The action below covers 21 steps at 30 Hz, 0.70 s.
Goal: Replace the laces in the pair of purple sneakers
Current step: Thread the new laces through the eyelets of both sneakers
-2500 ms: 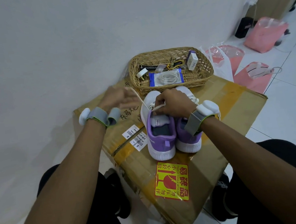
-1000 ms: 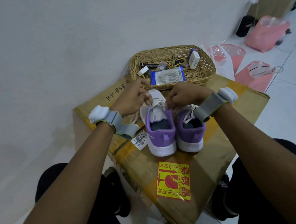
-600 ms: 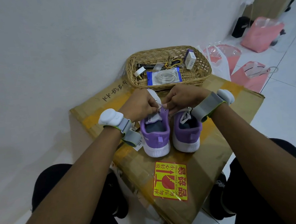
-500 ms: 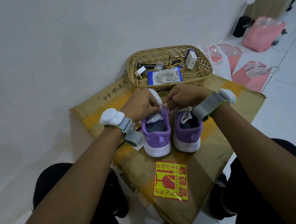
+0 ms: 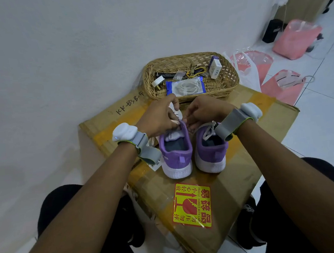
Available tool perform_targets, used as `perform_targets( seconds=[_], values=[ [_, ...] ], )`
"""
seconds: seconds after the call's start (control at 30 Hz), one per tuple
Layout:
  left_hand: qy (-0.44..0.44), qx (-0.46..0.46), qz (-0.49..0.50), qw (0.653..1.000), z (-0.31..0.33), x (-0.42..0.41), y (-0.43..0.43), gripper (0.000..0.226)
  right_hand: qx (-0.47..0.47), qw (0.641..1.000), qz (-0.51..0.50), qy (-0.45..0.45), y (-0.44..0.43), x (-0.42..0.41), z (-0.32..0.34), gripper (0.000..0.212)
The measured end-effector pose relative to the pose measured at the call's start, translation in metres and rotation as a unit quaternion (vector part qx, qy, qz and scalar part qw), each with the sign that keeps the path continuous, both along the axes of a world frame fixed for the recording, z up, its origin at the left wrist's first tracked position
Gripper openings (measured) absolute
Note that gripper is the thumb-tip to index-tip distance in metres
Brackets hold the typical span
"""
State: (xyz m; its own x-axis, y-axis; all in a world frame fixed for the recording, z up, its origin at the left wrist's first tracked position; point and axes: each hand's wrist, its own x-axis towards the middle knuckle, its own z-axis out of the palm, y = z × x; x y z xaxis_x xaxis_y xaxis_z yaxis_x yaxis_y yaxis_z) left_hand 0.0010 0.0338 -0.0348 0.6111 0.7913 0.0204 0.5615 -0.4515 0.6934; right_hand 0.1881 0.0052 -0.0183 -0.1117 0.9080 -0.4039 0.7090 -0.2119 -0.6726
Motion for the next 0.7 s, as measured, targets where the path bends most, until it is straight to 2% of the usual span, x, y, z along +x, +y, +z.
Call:
perform_targets(
  seconds=[0.07, 0.17, 0.2, 0.27, 0.3, 0.33, 0.37, 0.4, 0.43, 0.47, 0.53, 0.57, 0.63, 0.7],
  values=[
    [0.005, 0.006, 0.022, 1.0, 0.004, -0.005, 0.004, 0.047, 0.011, 1.0, -0.028, -0.002, 0.001, 0.004, 0.003, 0.02],
    [-0.018, 0.032, 0.083, 0.996, 0.012, -0.014, 0.011, 0.048, 0.11, 0.984, -0.133, 0.034, 0.007, 0.012, 0.012, 0.026],
    [-0.032, 0.034, 0.1, 0.994, 0.014, -0.018, 0.013, 0.048, 0.128, 0.969, -0.184, 0.105, 0.009, 0.01, 0.014, 0.027],
    [-0.058, 0.046, 0.127, 0.989, 0.018, -0.022, 0.014, 0.047, 0.103, 0.919, -0.254, 0.283, 0.01, 0.001, 0.018, 0.03],
    [-0.069, 0.05, 0.136, 0.987, 0.019, -0.023, 0.015, 0.046, 0.082, 0.908, -0.252, 0.323, 0.007, -0.003, 0.019, 0.031],
    [-0.077, 0.052, 0.142, 0.986, 0.018, -0.025, 0.015, 0.046, 0.069, 0.918, -0.219, 0.323, 0.008, -0.003, 0.017, 0.031],
    [-0.082, 0.05, 0.143, 0.985, 0.018, -0.024, 0.015, 0.045, 0.081, 0.951, -0.157, 0.255, 0.006, -0.002, 0.016, 0.029],
    [-0.084, 0.048, 0.142, 0.985, 0.018, -0.024, 0.015, 0.045, 0.106, 0.981, -0.082, 0.14, 0.005, 0.001, 0.015, 0.025],
    [-0.084, 0.045, 0.14, 0.986, 0.018, -0.024, 0.015, 0.045, 0.127, 0.992, -0.013, 0.018, 0.003, 0.001, 0.015, 0.019],
    [-0.083, 0.04, 0.137, 0.986, 0.018, -0.024, 0.015, 0.045, 0.127, 0.987, 0.048, -0.086, 0.002, 0.004, 0.015, 0.012],
    [-0.079, 0.028, 0.122, 0.989, 0.017, -0.024, 0.016, 0.046, 0.094, 0.97, 0.114, -0.193, 0.0, 0.008, 0.011, 0.009],
    [-0.071, 0.021, 0.11, 0.991, 0.017, -0.024, 0.016, 0.047, 0.103, 0.962, 0.103, -0.231, -0.001, 0.008, 0.01, 0.011],
    [-0.047, -0.001, 0.078, 0.996, 0.014, -0.025, 0.019, 0.054, 0.183, 0.933, 0.002, -0.309, 0.0, 0.012, 0.008, 0.015],
    [-0.013, -0.027, 0.042, 0.999, 0.011, -0.026, 0.021, 0.062, 0.241, 0.904, -0.078, -0.344, 0.004, 0.017, 0.008, 0.025]
  ],
)
